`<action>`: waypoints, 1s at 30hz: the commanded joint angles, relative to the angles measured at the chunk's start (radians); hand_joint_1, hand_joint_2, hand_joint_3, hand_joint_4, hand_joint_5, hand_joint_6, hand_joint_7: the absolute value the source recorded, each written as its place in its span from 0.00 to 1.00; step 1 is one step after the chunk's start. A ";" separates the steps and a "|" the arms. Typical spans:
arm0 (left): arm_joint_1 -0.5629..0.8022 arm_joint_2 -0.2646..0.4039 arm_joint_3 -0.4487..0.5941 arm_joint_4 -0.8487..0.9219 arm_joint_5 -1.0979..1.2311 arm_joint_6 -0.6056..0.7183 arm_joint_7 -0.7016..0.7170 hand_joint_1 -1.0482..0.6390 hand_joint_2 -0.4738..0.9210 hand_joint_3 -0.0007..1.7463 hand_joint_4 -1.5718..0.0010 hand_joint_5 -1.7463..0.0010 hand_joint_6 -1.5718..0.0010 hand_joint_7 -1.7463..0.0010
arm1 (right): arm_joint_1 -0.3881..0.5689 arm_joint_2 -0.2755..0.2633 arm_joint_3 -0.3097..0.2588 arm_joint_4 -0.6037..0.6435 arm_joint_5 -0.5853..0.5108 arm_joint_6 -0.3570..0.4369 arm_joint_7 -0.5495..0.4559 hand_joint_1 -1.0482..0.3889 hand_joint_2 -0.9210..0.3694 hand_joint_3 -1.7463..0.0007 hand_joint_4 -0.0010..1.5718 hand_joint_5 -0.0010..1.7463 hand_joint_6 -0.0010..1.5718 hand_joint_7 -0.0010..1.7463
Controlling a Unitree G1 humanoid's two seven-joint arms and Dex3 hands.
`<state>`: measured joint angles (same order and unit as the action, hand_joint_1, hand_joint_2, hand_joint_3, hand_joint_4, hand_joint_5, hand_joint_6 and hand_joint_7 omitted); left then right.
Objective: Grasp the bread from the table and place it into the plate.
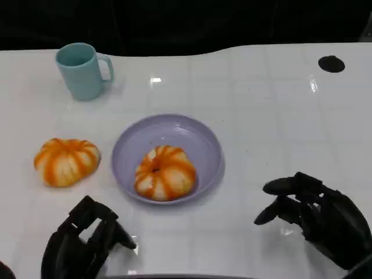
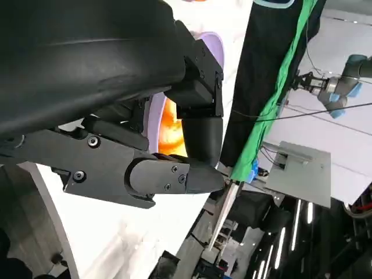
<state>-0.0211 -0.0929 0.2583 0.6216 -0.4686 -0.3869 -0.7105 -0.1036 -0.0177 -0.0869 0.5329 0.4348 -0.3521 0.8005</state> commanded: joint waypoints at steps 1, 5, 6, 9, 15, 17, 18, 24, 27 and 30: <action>-0.005 0.018 0.008 0.002 -0.002 0.000 0.004 0.31 1.00 0.16 0.61 0.00 0.69 0.13 | 0.023 -0.003 -0.022 -0.082 0.032 0.109 -0.050 0.33 0.00 0.74 0.42 0.98 0.42 0.79; 0.000 0.021 0.005 -0.008 0.006 0.000 0.011 0.31 1.00 0.15 0.61 0.00 0.69 0.13 | 0.027 0.002 -0.032 -0.106 0.043 0.163 -0.050 0.34 0.00 0.74 0.50 1.00 0.45 0.87; 0.002 0.021 0.004 -0.010 0.006 -0.002 0.009 0.31 1.00 0.16 0.61 0.00 0.69 0.13 | 0.028 0.005 -0.034 -0.108 0.044 0.170 -0.050 0.34 0.00 0.74 0.53 1.00 0.47 0.89; 0.007 0.021 0.003 -0.018 0.006 0.001 0.011 0.32 1.00 0.16 0.62 0.00 0.69 0.13 | 0.033 0.012 -0.038 -0.113 0.043 0.178 -0.048 0.35 0.00 0.74 0.59 1.00 0.47 0.97; 0.015 0.021 0.001 -0.031 0.004 0.016 0.011 0.32 1.00 0.16 0.63 0.00 0.69 0.14 | 0.032 0.008 -0.045 -0.117 0.044 0.215 -0.048 0.36 0.00 0.76 0.63 1.00 0.48 1.00; 0.018 0.019 0.001 -0.034 0.003 0.013 0.011 0.32 1.00 0.16 0.63 0.00 0.69 0.14 | 0.029 0.001 -0.045 -0.112 0.044 0.224 -0.034 0.36 0.00 0.75 0.64 1.00 0.49 1.00; 0.020 0.020 0.000 -0.038 0.005 0.017 0.015 0.32 1.00 0.16 0.63 0.00 0.69 0.14 | 0.030 -0.001 -0.044 -0.114 0.038 0.226 -0.038 0.36 0.00 0.75 0.64 1.00 0.50 1.00; 0.025 0.018 0.000 -0.049 0.005 0.021 0.023 0.32 1.00 0.15 0.62 0.00 0.68 0.15 | 0.026 -0.002 -0.047 -0.104 0.035 0.211 -0.009 0.37 0.00 0.74 0.65 1.00 0.50 1.00; 0.022 0.019 0.002 -0.045 0.002 0.021 0.020 0.31 1.00 0.14 0.62 0.00 0.68 0.15 | 0.033 -0.007 -0.039 -0.113 0.013 0.207 -0.019 0.37 0.00 0.76 0.64 1.00 0.50 1.00; 0.021 0.021 0.002 -0.042 0.002 0.016 0.013 0.31 1.00 0.15 0.62 0.00 0.68 0.15 | 0.036 -0.008 -0.037 -0.116 0.011 0.220 -0.016 0.37 0.00 0.76 0.64 1.00 0.50 1.00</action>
<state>-0.0045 -0.0886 0.2564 0.5767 -0.4681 -0.3655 -0.6996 -0.0773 -0.0053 -0.1154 0.4263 0.4447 -0.1323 0.7861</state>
